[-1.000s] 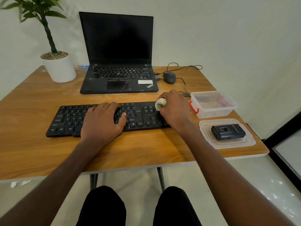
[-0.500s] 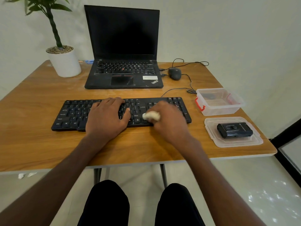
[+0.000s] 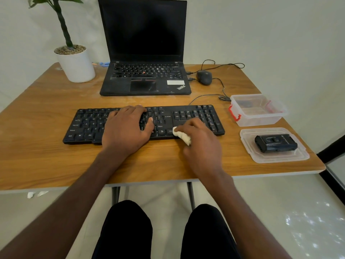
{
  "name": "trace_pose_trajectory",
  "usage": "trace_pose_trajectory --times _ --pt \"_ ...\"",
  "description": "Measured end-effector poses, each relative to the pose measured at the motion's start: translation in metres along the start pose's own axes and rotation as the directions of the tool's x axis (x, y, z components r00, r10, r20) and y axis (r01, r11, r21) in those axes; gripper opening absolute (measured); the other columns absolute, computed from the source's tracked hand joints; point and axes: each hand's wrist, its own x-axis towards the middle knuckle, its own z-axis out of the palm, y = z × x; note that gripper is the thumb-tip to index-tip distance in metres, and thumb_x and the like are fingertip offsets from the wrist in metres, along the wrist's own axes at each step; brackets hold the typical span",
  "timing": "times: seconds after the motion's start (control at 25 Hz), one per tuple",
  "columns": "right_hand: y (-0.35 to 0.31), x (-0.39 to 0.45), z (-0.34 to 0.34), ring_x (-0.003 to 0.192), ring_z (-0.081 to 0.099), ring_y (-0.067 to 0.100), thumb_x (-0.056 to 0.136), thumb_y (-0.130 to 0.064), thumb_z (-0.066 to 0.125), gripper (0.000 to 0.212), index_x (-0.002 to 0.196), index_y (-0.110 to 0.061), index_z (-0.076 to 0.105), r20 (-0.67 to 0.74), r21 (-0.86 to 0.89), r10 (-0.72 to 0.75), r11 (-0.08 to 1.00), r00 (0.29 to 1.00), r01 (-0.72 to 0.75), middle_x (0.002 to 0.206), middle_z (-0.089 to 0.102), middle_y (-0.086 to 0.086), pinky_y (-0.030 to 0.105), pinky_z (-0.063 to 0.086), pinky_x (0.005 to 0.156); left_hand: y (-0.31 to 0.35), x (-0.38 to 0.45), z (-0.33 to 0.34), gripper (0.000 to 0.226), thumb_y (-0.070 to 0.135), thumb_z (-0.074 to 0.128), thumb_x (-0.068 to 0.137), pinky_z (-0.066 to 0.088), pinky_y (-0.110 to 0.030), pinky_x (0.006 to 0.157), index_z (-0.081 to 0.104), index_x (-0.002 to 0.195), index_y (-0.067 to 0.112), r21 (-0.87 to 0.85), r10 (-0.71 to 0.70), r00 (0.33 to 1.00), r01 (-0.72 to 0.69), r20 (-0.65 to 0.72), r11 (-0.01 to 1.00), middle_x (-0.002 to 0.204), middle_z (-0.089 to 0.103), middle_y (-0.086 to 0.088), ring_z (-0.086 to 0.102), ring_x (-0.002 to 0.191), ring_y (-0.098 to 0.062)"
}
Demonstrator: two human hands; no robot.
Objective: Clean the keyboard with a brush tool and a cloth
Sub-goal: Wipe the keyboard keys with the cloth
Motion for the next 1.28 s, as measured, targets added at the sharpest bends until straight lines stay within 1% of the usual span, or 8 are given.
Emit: trace_pose_trajectory --times 0.16,0.24,0.48,0.68,0.84,1.0,1.16,1.28 --pt "0.009 -0.006 -0.003 0.084 0.052 0.012 0.084 -0.003 0.075 0.048 0.127 -0.023 0.072 -0.209 -0.008 0.254 0.965 0.944 -0.262 0.118 0.055 -0.005 0.031 0.046 0.069 -0.001 0.000 0.000 0.049 0.054 0.046 0.105 0.039 -0.048 0.110 0.061 0.138 0.021 -0.002 0.000 1.000 0.000 -0.007 1.000 0.135 0.068 -0.003 0.060 0.127 -0.024" --pt "0.011 -0.001 -0.009 0.085 0.054 0.015 0.087 -0.004 0.073 0.043 0.126 -0.021 0.071 -0.220 -0.036 0.328 0.938 0.919 -0.344 0.121 0.055 -0.004 0.030 0.044 0.071 -0.001 0.000 0.000 0.049 0.054 0.047 0.105 0.040 -0.048 0.110 0.061 0.138 0.021 0.005 0.004 1.000 -0.004 -0.004 1.000 0.135 0.068 -0.003 0.060 0.126 -0.024" --pt "-0.012 0.003 0.002 0.098 0.060 0.013 0.089 -0.007 0.071 0.049 0.129 -0.034 0.070 0.068 0.039 0.069 0.997 0.995 -0.071 0.115 0.058 -0.010 0.035 0.055 0.079 0.000 0.001 0.000 0.049 0.054 0.047 0.105 0.040 -0.048 0.110 0.060 0.139 0.021 0.014 -0.006 1.000 0.007 -0.007 1.000 0.136 0.067 -0.004 0.060 0.127 -0.024" --pt "0.010 0.007 -0.012 0.092 0.058 0.014 0.089 -0.014 0.075 0.037 0.120 -0.034 0.074 -0.032 -0.028 0.212 0.977 0.977 -0.213 0.113 0.061 -0.007 0.032 0.051 0.073 -0.001 0.001 0.000 0.049 0.055 0.046 0.105 0.040 -0.048 0.109 0.060 0.138 0.021 0.010 0.003 1.000 -0.003 0.002 1.000 0.133 0.068 -0.004 0.060 0.124 -0.024" --pt "0.019 -0.001 -0.017 0.091 0.055 0.008 0.090 -0.018 0.077 0.031 0.117 -0.034 0.075 -0.064 -0.005 0.170 0.985 0.983 -0.171 0.108 0.062 -0.011 0.027 0.046 0.071 -0.001 0.001 0.000 0.049 0.054 0.047 0.105 0.041 -0.050 0.108 0.060 0.138 0.020 0.008 0.002 1.000 -0.002 0.000 1.000 0.134 0.068 -0.005 0.061 0.124 -0.026" --pt "0.031 0.003 -0.029 0.089 0.050 0.011 0.093 -0.020 0.073 0.024 0.116 -0.029 0.075 -0.181 -0.032 0.333 0.939 0.926 -0.344 0.109 0.060 -0.008 0.030 0.039 0.072 -0.002 0.001 0.000 0.048 0.054 0.045 0.106 0.042 -0.050 0.107 0.060 0.137 0.020 0.011 0.011 1.000 -0.011 0.005 1.000 0.132 0.068 -0.004 0.061 0.123 -0.026" --pt "0.020 0.015 -0.021 0.100 0.058 0.011 0.090 -0.015 0.077 0.028 0.112 -0.033 0.077 0.073 0.008 0.114 0.993 0.991 -0.114 0.110 0.064 -0.010 0.033 0.051 0.081 -0.001 0.000 -0.001 0.048 0.054 0.044 0.106 0.042 -0.050 0.108 0.059 0.136 0.021 0.012 0.014 1.000 -0.014 0.008 1.000 0.130 0.069 -0.004 0.062 0.121 -0.025" --pt "0.015 0.053 -0.018 0.100 0.062 0.015 0.089 -0.018 0.076 0.026 0.109 -0.035 0.078 0.161 0.013 0.075 0.997 0.984 -0.078 0.111 0.069 -0.008 0.038 0.055 0.080 -0.001 0.000 0.000 0.048 0.054 0.044 0.106 0.041 -0.050 0.108 0.059 0.136 0.020 0.013 0.016 1.000 -0.016 0.006 1.000 0.130 0.069 -0.004 0.061 0.121 -0.025"
